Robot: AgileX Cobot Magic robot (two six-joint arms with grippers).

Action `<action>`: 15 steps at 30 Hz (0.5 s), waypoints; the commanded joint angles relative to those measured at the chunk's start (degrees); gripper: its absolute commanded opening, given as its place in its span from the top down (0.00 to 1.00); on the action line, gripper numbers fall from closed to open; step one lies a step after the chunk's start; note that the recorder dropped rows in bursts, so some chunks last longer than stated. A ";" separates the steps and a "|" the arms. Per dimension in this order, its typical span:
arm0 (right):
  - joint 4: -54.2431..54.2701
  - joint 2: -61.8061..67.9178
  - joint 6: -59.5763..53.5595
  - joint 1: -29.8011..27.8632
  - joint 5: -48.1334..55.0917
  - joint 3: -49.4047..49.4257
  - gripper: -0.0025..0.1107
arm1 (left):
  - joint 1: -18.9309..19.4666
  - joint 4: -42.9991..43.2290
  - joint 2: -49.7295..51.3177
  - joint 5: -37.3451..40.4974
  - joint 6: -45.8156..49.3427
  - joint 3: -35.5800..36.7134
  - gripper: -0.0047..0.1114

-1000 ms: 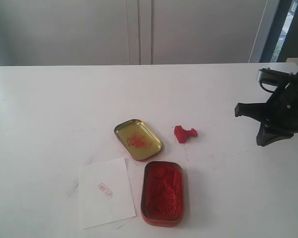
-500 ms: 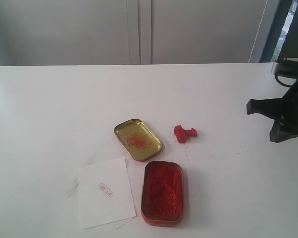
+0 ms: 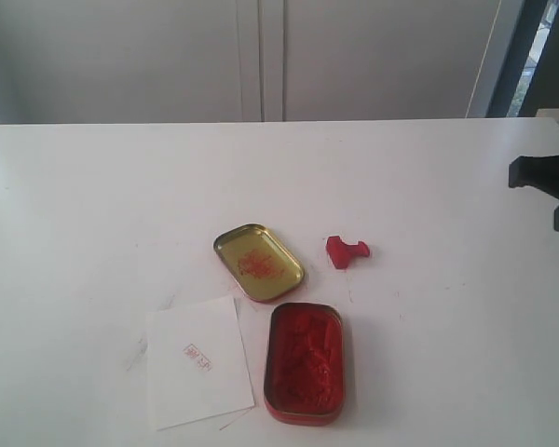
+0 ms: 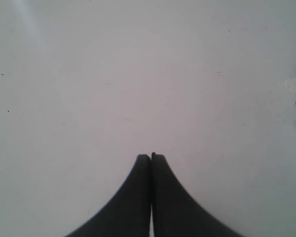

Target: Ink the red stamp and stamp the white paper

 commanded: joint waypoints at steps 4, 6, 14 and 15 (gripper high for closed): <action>-1.15 -10.40 0.44 -0.60 -2.32 3.64 0.98 | 0.10 0.00 -0.25 0.25 -0.15 0.50 0.96; -1.15 -13.47 0.44 -0.60 -2.87 4.66 0.98 | 0.10 0.00 -0.25 0.25 -0.15 0.50 0.96; -4.12 -25.84 0.44 -0.60 -6.70 9.53 0.98 | 0.10 0.00 -0.25 0.25 -0.15 0.50 0.96; -4.12 -27.14 0.44 -0.60 -7.26 10.26 0.98 | 0.10 0.00 -0.25 0.25 -0.15 0.50 0.96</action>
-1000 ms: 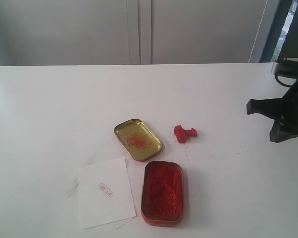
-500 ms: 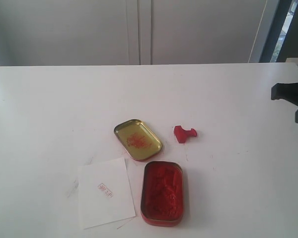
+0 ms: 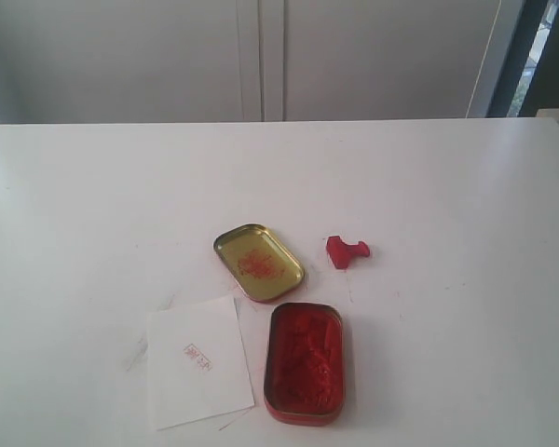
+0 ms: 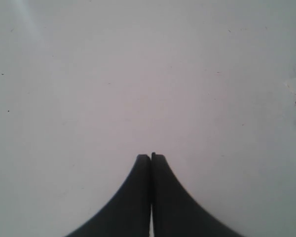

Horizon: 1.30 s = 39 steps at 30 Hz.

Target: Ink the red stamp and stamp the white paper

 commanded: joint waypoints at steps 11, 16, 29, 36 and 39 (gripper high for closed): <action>-4.32 -19.73 0.21 -0.60 -7.60 7.88 0.98 | 0.10 0.00 -0.25 0.25 -0.15 0.50 0.96; -4.41 -22.04 0.21 -0.60 -7.60 7.88 0.98 | 0.10 0.00 -0.25 0.25 -0.15 0.50 0.96; -4.41 -22.74 0.21 -0.60 -7.60 7.88 0.98 | 0.10 0.00 -0.25 0.25 -0.15 0.50 0.96; -4.31 -22.72 0.21 -0.60 -7.60 7.88 0.98 | 0.10 0.00 -0.25 0.25 -0.15 0.50 0.96; -4.31 -22.72 0.21 -0.60 -7.60 7.88 0.98 | 0.10 0.00 -0.25 0.25 -0.15 0.50 0.96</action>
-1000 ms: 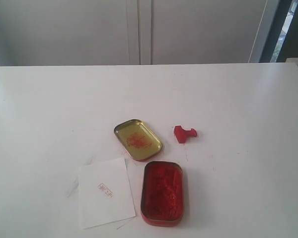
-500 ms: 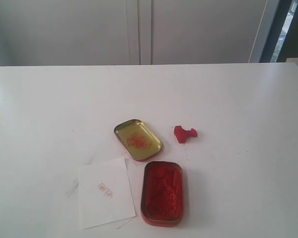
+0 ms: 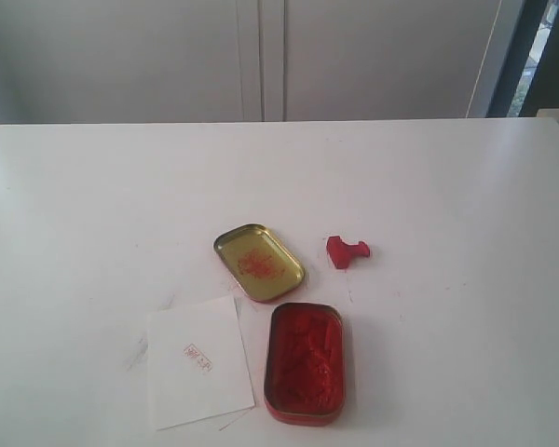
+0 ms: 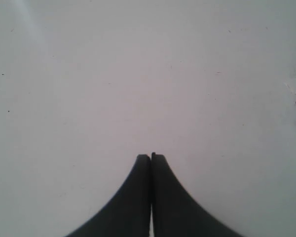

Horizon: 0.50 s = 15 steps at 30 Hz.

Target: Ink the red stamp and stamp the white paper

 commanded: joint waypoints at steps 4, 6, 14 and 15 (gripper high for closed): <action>-0.12 -0.22 0.21 -0.24 -0.85 0.23 0.98 | 0.10 0.00 -0.25 0.25 -0.15 0.50 0.96; 0.26 -0.90 0.21 -0.24 -0.74 0.23 0.98 | 0.10 0.00 -0.25 0.25 -0.15 0.50 0.96; 6.48 -5.31 0.21 -0.34 -0.74 0.23 0.98 | 0.10 0.00 -0.25 0.25 -0.15 0.50 0.96; 6.48 -5.89 0.21 -0.76 -0.74 0.23 0.98 | 0.10 0.00 -0.25 0.25 -0.15 0.50 0.96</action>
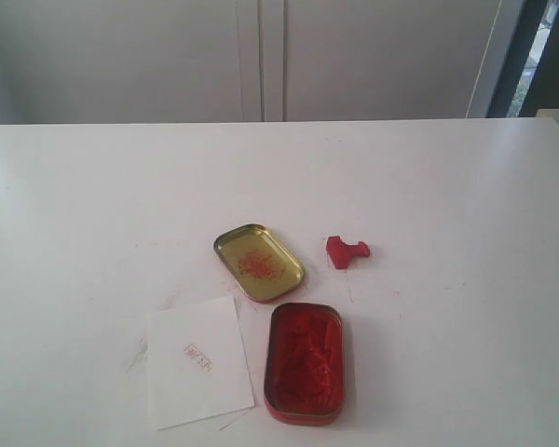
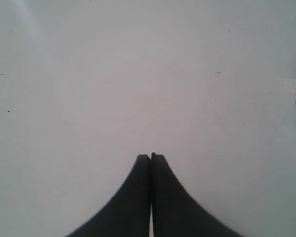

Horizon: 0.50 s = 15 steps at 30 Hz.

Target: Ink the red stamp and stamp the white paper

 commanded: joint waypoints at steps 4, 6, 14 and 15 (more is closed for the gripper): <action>0.44 -3.70 0.21 -4.11 -0.74 0.23 0.98 | 0.10 0.00 -0.25 0.25 -0.15 0.50 0.96; 0.00 -4.41 0.21 -5.55 -0.74 0.23 0.98 | 0.10 0.00 -0.25 0.25 -0.15 0.50 0.96; -6.02 -8.20 0.21 -7.55 -0.74 0.23 0.98 | 0.10 0.00 -0.25 0.25 -0.15 0.50 0.96; -6.02 -8.53 0.21 -7.55 -0.74 0.23 0.98 | 0.10 0.00 -0.25 0.25 -0.15 0.50 0.96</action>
